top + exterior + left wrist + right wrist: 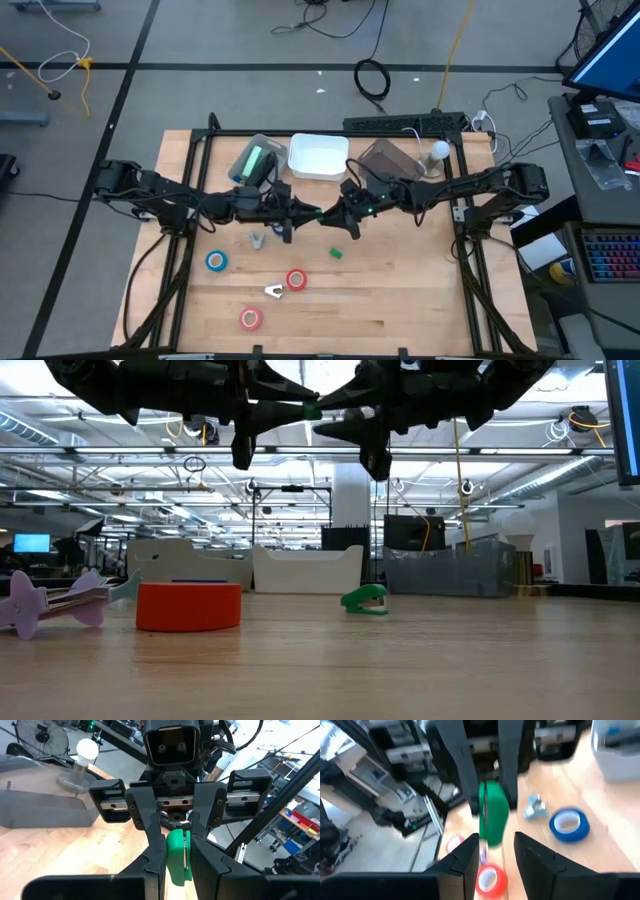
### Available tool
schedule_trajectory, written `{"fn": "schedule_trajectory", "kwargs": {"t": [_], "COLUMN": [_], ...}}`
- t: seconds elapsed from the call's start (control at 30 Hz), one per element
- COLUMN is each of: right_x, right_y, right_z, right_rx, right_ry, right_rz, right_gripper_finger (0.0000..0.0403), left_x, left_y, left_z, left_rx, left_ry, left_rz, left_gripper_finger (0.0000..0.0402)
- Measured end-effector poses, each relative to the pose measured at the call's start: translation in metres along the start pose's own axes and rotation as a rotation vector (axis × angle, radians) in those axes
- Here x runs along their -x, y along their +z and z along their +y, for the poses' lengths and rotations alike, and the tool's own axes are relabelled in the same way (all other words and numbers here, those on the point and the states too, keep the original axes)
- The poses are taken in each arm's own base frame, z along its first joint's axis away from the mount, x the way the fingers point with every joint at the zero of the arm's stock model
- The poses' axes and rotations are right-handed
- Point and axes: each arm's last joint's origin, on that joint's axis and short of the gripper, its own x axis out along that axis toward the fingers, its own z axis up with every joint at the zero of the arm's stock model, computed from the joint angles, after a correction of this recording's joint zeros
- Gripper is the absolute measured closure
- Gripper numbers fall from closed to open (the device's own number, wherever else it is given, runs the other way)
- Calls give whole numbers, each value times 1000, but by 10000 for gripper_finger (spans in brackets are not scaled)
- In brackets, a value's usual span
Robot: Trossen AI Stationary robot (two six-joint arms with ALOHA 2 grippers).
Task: Pick and place Stapler, Stapler remover, tape
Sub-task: Put the right green stapler into the gray bin
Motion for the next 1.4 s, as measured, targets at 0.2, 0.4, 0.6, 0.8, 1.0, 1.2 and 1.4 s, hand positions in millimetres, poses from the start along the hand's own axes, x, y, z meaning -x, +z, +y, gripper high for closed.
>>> {"fn": "schedule_trajectory", "kwargs": {"t": [0.2,0.4,0.6,0.8,1.0,1.2,1.4], "right_x": [1,3,4,4,4,4,4], "right_y": [-13,-20,-24,-26,-26,-26,-25], "right_z": [-7,-9,-9,-10,-10,-10,-10], "right_rx": [-55,-90,-105,-123,-138,-137,-135], "right_ry": [-51,-36,4,-11,-13,-12,-9], "right_rz": [144,242,297,323,322,321,316], "right_gripper_finger": [261,253,260,257,255,256,259], "left_x": [0,1,16,46,75,89,87], "left_y": [-3,-5,5,29,60,86,89], "left_z": [7,21,43,62,79,107,143], "left_rx": [-1,-19,-50,-131,-191,-180,-158], "left_ry": [45,124,278,503,829,1026,1044], "left_rz": [52,114,206,234,370,456,519], "left_gripper_finger": [327,325,324,324,323,323,323]}}
